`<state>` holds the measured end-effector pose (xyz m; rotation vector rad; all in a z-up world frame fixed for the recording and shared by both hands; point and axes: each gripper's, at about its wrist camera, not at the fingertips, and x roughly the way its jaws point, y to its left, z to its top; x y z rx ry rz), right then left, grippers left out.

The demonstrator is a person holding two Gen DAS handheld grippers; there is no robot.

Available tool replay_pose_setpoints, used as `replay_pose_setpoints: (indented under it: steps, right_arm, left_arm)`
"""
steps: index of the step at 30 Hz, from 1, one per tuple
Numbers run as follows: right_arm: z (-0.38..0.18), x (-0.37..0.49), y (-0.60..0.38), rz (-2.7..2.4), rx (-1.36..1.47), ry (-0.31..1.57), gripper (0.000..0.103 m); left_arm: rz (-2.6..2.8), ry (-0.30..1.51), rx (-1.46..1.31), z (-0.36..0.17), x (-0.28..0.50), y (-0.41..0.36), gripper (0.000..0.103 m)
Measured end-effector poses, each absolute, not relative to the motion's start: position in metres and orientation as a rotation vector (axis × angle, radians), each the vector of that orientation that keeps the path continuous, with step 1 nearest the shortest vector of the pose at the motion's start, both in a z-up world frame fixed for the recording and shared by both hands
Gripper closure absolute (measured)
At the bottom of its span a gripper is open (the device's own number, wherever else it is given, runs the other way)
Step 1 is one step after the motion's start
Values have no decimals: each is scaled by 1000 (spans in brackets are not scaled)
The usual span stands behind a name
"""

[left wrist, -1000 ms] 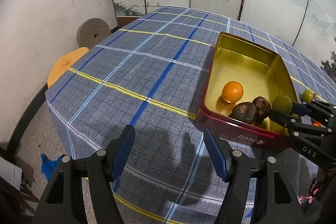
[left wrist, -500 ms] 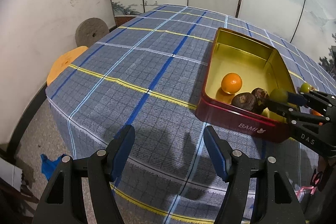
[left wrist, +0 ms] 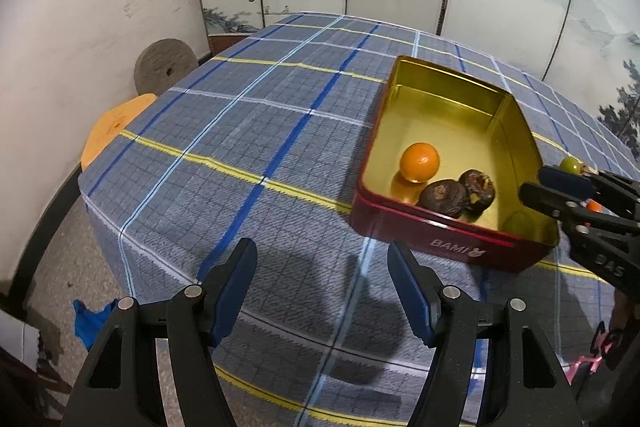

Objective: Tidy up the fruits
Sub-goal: 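Carry the green tomato into the tin with the right gripper and release, then move the right gripper to the larger red tomato and grasp it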

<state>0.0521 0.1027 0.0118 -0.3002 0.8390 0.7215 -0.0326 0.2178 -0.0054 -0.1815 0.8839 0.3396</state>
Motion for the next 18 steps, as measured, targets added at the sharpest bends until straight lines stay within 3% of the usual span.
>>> replay_pose_setpoints:
  steps: [9, 18]
  right_arm:
    - [26, 41, 14, 584, -212, 821, 67]
    - [-2, 39, -67, 420, -157, 907, 67]
  left_arm:
    - [258, 865, -149, 6, -26, 188, 35]
    - [163, 878, -117, 8, -12, 148, 35]
